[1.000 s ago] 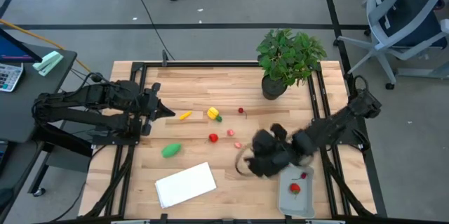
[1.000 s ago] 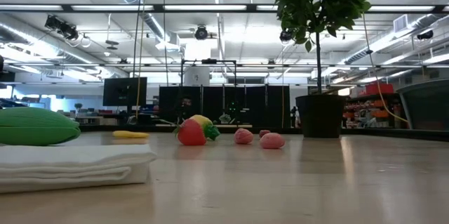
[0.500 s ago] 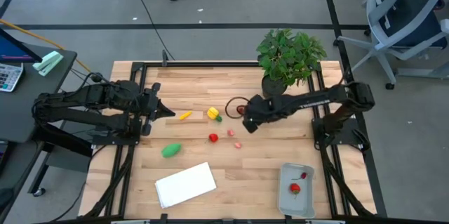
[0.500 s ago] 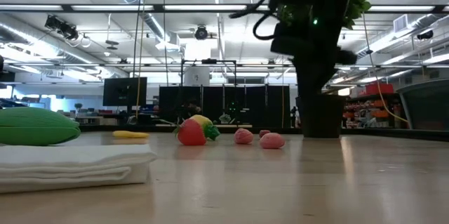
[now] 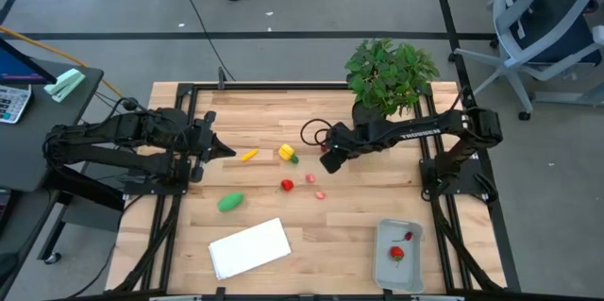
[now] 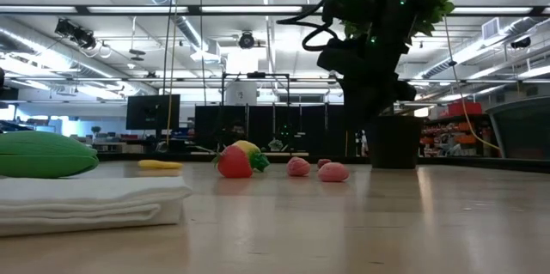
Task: Pick and placing Produce into tupperware
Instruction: Put the red cherry into the gray bin
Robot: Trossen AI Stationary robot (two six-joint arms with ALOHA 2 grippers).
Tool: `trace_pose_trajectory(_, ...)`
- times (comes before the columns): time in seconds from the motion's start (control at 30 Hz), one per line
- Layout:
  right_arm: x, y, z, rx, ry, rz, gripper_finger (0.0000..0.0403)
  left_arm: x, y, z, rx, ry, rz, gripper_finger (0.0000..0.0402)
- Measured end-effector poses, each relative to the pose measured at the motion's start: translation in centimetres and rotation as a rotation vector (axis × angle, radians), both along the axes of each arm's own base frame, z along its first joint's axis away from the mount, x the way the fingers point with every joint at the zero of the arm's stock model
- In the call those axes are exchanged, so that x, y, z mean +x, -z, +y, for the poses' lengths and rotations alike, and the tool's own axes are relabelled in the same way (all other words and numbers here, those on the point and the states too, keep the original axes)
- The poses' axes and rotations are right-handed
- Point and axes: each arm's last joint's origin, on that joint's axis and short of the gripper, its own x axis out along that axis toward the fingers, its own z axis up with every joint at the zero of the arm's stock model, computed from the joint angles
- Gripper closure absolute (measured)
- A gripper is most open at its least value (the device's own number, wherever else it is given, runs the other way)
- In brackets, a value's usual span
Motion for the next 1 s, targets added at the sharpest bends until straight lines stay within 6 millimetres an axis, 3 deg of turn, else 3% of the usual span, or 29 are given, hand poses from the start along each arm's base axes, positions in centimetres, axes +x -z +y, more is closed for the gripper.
trace_pose_trajectory(0.33, 0.6, 0.1, -0.1, -0.037, -0.032, -0.038, 0.0273, 0.0, 0.0, 0.0, 0.0, 0.0, 0.0, 0.0384)
trace_pose_trajectory(0.8, 2.1, 5.7, -0.2, -0.045, -0.028, 0.109, 0.0272, 0.0, 0.0, 0.0, 0.0, 0.0, 0.0, 0.0385)
trace_pose_trajectory(1.0, 2.2, 5.9, -0.5, -0.094, -0.005, 0.109, 0.0272, 0.0, 0.0, 0.0, 0.0, 0.0, 0.0, 0.0391)
